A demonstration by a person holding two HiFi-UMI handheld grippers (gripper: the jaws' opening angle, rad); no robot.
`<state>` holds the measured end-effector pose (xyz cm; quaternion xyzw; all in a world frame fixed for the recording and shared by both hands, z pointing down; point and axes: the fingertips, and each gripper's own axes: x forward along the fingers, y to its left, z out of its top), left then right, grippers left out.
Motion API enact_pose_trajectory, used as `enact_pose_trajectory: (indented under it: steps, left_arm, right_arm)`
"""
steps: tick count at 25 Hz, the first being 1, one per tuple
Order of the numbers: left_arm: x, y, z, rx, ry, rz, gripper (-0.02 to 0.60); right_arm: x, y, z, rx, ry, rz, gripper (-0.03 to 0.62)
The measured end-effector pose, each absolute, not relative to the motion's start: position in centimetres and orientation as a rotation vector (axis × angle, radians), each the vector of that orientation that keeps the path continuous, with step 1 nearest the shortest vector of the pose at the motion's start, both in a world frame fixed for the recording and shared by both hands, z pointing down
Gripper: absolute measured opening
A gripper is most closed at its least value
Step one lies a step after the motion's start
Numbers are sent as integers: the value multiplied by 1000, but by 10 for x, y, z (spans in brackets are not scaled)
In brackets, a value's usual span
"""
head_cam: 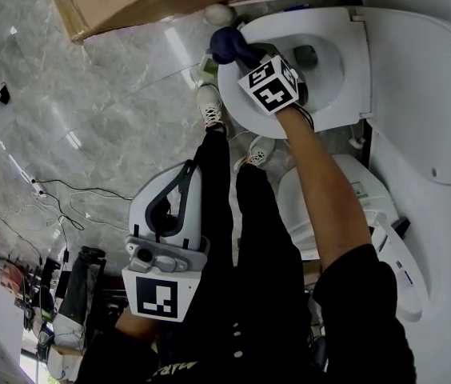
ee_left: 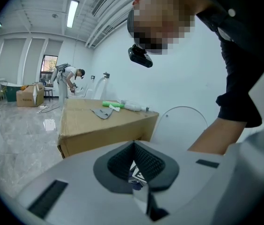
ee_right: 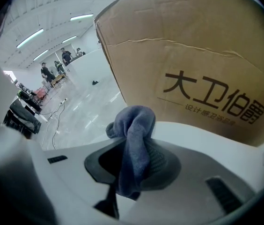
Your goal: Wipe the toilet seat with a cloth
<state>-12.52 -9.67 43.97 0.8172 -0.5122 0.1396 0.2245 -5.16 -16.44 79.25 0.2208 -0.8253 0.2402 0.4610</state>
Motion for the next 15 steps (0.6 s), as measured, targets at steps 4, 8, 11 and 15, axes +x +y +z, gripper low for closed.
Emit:
enact_pose_trajectory:
  steps: [4,8,11,15]
  left_arm:
    - [-126,-100,440,2252,-1412,384,9]
    - [-127,-103,441,2255,-1413,385,9]
    - [-127,-104,443,2246,-1417,383,9]
    - [-123,-106,445,2242,-1410,383,9]
  right_arm:
    - [-43,-180,790,584,-2024,607,83]
    - [-32,-194,789,638,-2009,630,83]
    - [-24,-203,788,662,-2003,631,83]
    - [-13,-214,788,705,-2001,648,83]
